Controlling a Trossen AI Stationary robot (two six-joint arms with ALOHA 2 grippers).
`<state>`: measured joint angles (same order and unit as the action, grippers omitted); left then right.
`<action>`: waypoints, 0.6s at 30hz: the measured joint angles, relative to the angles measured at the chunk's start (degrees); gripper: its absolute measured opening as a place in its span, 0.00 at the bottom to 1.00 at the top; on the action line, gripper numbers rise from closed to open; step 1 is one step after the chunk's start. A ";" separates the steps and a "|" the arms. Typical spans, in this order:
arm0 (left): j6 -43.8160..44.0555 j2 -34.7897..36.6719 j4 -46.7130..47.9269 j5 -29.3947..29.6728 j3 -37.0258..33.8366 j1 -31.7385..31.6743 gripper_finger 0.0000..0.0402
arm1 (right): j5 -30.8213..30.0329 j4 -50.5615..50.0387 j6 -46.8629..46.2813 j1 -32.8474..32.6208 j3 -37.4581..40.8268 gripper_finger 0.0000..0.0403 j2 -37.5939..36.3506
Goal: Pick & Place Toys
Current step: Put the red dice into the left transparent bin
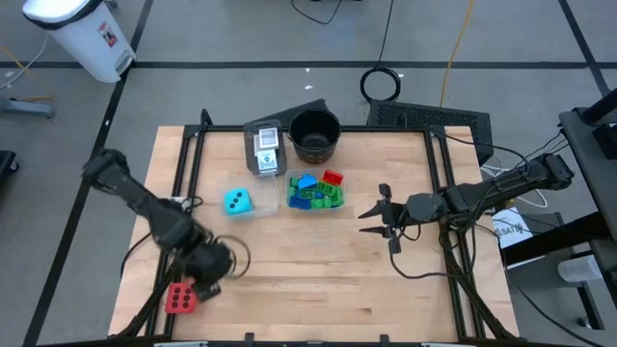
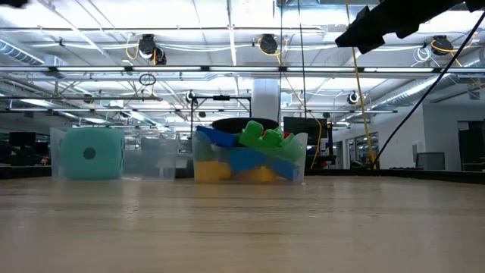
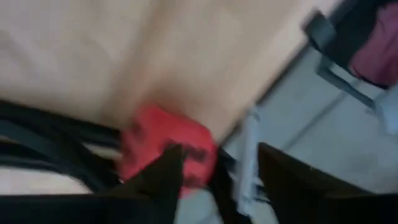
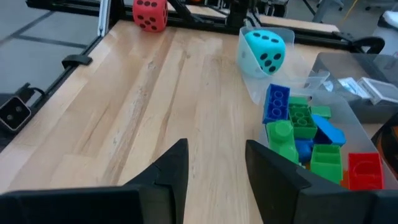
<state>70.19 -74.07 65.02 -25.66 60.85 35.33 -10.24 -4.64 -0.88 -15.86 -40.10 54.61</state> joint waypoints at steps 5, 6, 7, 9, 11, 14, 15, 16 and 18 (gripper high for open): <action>19.41 -2.39 -4.84 -9.48 0.47 9.97 0.13 | 0.00 0.00 0.02 0.00 0.04 0.32 0.00; 23.52 -2.86 -5.46 -10.29 0.47 11.38 0.07 | 0.00 0.16 -0.04 0.00 0.04 0.32 0.00; 27.80 -3.27 -5.56 -9.70 0.47 12.51 0.04 | 0.00 0.09 -0.19 0.00 0.04 0.32 0.00; 35.82 -4.19 -5.23 -6.98 0.47 14.87 0.05 | 0.01 0.10 -0.20 0.00 0.04 0.32 0.00; 40.46 -5.87 -5.18 -3.76 0.47 17.12 0.07 | 0.00 0.11 -0.20 0.00 0.04 0.32 0.00; 41.47 -8.89 -5.27 -2.80 0.45 19.14 0.06 | -0.04 0.17 -0.12 0.00 0.04 0.32 0.00; 41.58 -9.94 -5.23 -2.83 0.45 19.43 0.05 | -0.04 0.24 -0.06 0.00 0.04 0.32 0.00; 41.87 -11.08 -5.23 -2.81 0.45 19.61 0.03 | -0.04 0.45 0.11 0.00 0.04 0.32 0.00; 42.06 -13.15 -5.57 -2.75 0.45 19.77 0.01 | -0.07 1.03 0.56 0.00 0.04 0.32 0.00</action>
<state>112.25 -87.22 59.45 -28.41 61.30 55.10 -10.31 -3.61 -0.31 -15.86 -40.05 54.61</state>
